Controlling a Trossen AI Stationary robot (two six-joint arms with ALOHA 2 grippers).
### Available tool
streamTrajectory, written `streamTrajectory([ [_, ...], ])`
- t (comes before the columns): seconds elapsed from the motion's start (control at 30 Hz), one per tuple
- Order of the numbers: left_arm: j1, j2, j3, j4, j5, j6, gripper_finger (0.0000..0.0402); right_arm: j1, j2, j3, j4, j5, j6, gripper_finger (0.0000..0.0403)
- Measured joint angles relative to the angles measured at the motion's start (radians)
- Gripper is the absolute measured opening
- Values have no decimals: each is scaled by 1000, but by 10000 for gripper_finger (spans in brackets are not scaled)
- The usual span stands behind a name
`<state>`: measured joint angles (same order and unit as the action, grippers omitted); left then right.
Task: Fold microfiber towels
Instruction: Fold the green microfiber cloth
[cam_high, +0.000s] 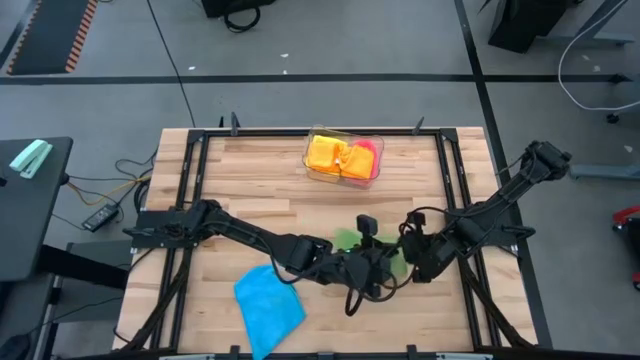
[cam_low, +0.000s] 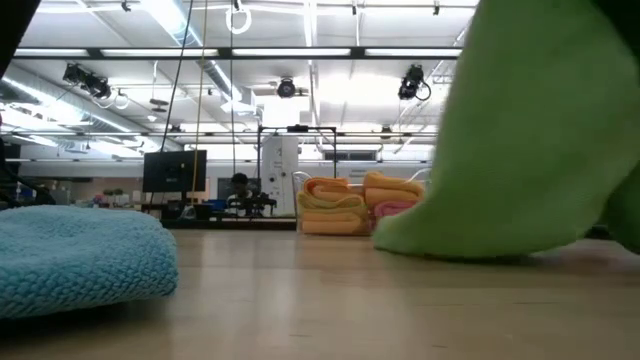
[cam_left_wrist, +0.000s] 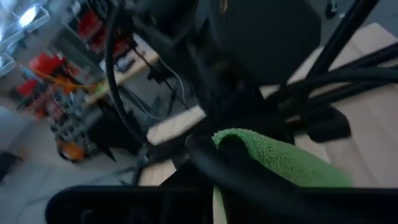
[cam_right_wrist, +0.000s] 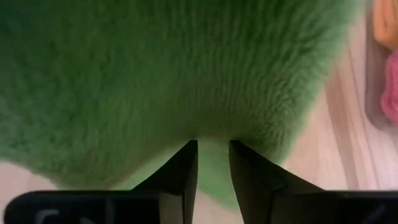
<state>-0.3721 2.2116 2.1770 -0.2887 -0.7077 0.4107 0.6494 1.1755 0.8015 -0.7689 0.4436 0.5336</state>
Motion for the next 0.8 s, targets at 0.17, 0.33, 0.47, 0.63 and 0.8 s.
streamTrajectory([
  [0.17,22,0,0,92,60,67,9,-36,0,-1,75,-23,-78,101],
  [0.33,47,0,0,127,101,83,26,-92,0,-1,107,-58,-109,101],
  [0.47,53,0,0,23,102,51,16,-101,0,6,72,-73,-114,101],
  [0.63,30,-10,0,-67,99,3,10,-84,-1,58,-34,-87,-82,101],
  [0.8,7,-30,1,-197,99,-81,26,-47,-4,116,-101,-90,-62,101],
])
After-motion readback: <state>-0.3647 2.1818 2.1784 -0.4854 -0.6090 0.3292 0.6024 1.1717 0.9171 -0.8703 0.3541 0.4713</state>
